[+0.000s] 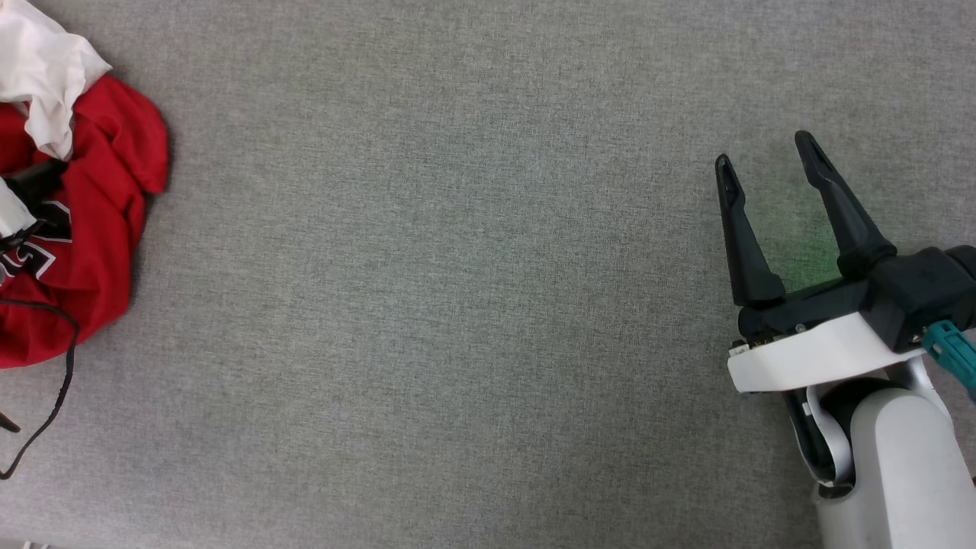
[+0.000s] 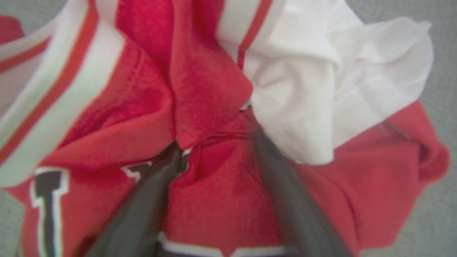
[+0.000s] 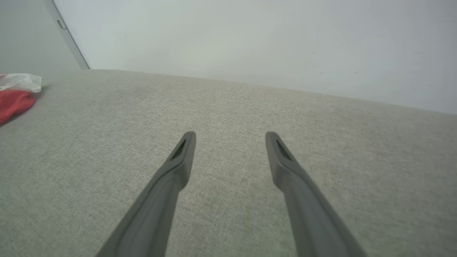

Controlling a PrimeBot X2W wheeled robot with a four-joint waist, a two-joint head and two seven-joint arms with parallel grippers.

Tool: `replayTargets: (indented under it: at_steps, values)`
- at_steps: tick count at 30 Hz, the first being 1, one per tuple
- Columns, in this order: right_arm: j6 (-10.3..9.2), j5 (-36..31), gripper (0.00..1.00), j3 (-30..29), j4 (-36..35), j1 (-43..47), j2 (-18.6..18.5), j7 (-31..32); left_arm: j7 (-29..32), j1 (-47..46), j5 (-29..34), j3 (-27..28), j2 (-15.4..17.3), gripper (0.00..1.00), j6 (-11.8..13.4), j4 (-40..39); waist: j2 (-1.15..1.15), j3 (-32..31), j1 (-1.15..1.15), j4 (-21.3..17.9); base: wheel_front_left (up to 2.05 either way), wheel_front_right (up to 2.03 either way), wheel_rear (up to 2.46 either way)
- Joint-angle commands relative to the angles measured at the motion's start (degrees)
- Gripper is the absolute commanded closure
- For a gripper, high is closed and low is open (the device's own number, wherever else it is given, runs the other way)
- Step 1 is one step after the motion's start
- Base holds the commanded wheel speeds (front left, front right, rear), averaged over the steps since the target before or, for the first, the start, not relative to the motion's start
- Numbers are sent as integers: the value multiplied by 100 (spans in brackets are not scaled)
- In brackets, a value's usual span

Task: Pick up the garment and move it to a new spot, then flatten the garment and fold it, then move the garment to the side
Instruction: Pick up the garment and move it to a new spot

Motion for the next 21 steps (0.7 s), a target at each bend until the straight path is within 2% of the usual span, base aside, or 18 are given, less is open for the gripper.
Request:
replayTargets:
  at_steps: [1,2,3,4,14,21]
  values:
    - [-2,27,0,9,24,-106,3,-26,243,474,2,-167,-341,0,91,470,0,6,0,-9,0,0,0]
    - [-3,29,0,2,34,-109,4,-37,140,468,2,-151,-361,58,120,518,0,-2,0,-5,0,0,0]
    - [-2,27,0,-6,46,-105,4,-45,61,451,6,-150,-385,84,114,540,0,-19,0,3,0,0,0]
    - [-2,23,0,-25,63,-98,4,-51,-52,408,17,-137,-400,100,112,549,0,-48,0,19,0,0,0]
    - [-2,128,0,-58,265,132,4,-170,-1629,-52,435,-280,-176,100,23,410,0,-793,0,234,0,0,0]
    - [-2,287,0,-237,410,353,5,-222,-2970,-132,701,-415,-216,100,-3,280,0,-1482,0,346,0,0,0]
